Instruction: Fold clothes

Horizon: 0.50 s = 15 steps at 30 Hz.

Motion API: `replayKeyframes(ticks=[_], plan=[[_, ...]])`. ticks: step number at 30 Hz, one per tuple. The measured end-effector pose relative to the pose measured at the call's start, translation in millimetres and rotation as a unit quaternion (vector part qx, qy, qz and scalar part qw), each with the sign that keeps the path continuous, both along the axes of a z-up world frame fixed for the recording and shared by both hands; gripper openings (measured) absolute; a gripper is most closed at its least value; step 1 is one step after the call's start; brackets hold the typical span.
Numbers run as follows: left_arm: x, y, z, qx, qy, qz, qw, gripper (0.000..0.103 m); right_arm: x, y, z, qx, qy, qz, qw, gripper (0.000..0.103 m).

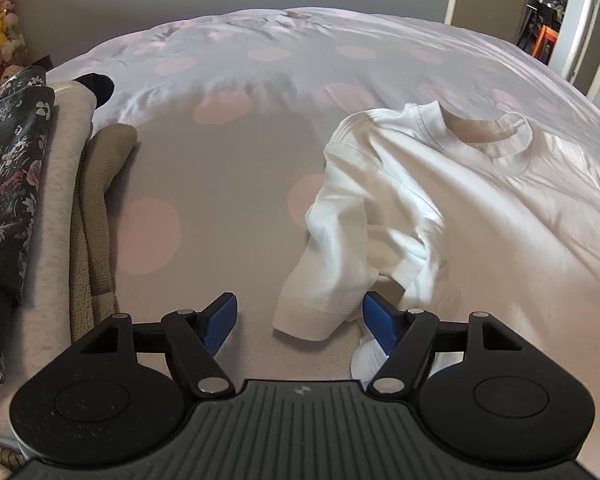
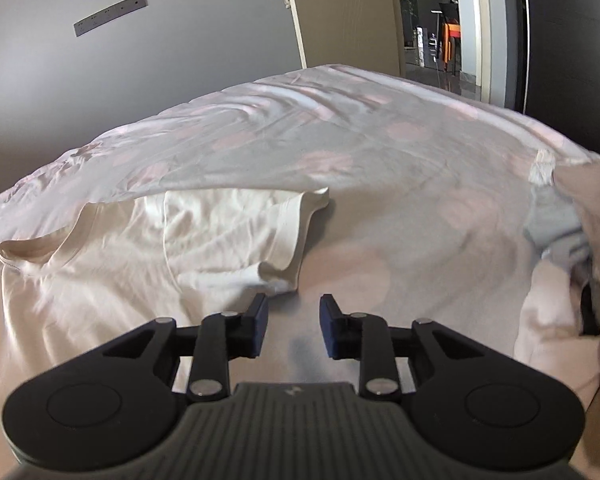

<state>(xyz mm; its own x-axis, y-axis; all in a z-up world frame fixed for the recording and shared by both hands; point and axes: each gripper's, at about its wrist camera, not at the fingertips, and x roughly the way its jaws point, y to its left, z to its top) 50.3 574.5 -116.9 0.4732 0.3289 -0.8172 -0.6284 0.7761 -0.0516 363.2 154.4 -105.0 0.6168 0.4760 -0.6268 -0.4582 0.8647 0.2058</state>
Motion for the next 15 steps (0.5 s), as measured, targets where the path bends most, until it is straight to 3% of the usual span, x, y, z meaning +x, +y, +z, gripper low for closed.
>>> replayKeyframes(ticks=[2,4,6,10,15], plan=[[5,1,-3,-0.004,0.004,0.004,1.0000,0.050,-12,10,-7,-0.003,-0.008,-0.001,1.000,0.039],[10,0,-4,-0.008,0.012,-0.001,0.9999,0.023,-25,21,-14,-0.014,-0.033,0.014,0.999,0.044],[15,0,-1,0.006,0.031,-0.003,0.9995,0.014,-35,29,-18,-0.025,-0.057,0.037,0.997,0.046],[15,15,21,0.035,0.057,0.016,0.9976,0.007,-41,36,-20,-0.026,-0.089,0.067,0.993,0.048],[8,59,41,0.071,0.121,0.062,0.9882,0.006,-35,34,-17,0.004,-0.085,0.058,0.995,0.050]])
